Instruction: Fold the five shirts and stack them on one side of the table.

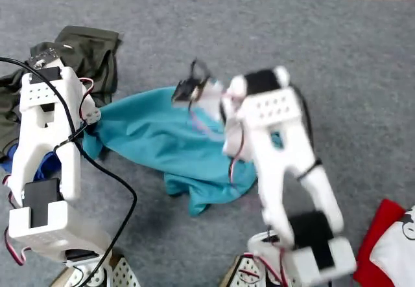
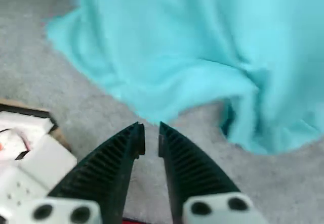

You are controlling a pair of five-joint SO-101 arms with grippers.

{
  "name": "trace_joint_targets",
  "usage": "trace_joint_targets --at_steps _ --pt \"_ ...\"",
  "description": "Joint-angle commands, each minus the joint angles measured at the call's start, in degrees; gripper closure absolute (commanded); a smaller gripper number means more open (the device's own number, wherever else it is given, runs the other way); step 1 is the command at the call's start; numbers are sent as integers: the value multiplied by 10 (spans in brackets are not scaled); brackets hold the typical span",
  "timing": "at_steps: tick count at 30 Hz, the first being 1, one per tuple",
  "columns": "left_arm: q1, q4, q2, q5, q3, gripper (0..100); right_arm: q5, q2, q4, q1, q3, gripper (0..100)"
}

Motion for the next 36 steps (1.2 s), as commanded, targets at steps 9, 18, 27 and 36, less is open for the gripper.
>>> trace_joint_targets --at_steps 9,18,27,36 --pt "-10 -20 -12 -76 35 982 8 -136 -187 -116 285 889" --pt "-40 -155 -104 -76 168 982 8 -134 -193 -211 320 850" --pt "-40 -276 -147 -61 268 982 3 -134 -273 -278 384 850" --pt "-40 -276 -149 -47 272 982 -15 -54 -425 -211 386 850"
